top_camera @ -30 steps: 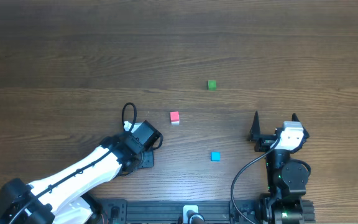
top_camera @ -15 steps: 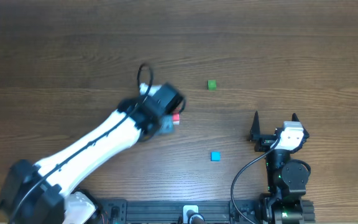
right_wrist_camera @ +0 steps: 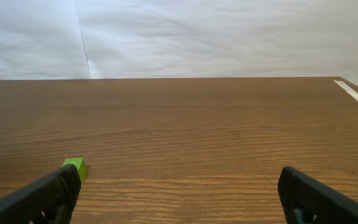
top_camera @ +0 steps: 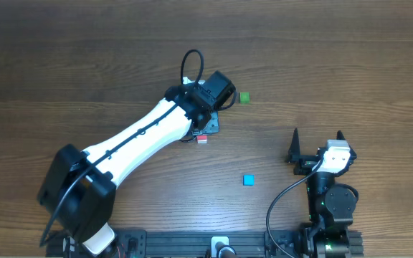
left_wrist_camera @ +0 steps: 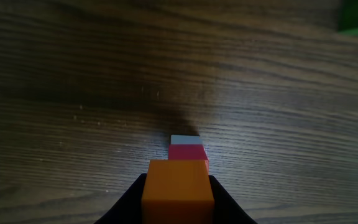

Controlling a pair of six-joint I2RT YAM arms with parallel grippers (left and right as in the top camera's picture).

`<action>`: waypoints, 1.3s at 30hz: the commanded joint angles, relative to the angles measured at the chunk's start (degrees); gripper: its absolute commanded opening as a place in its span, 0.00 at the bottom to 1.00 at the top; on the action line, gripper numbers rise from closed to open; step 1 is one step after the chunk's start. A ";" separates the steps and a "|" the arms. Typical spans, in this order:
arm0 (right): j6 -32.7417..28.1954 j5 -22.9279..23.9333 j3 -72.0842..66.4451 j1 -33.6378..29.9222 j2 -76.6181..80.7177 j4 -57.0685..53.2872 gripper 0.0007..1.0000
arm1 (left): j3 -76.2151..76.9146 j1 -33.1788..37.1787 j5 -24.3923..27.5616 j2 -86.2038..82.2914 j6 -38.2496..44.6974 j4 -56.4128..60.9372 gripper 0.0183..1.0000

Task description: Stack Cubes

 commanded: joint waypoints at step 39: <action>-0.24 -0.48 -0.48 -0.31 -0.35 0.04 0.99 | 1.16 -1.16 1.68 4.68 -0.24 0.70 0.05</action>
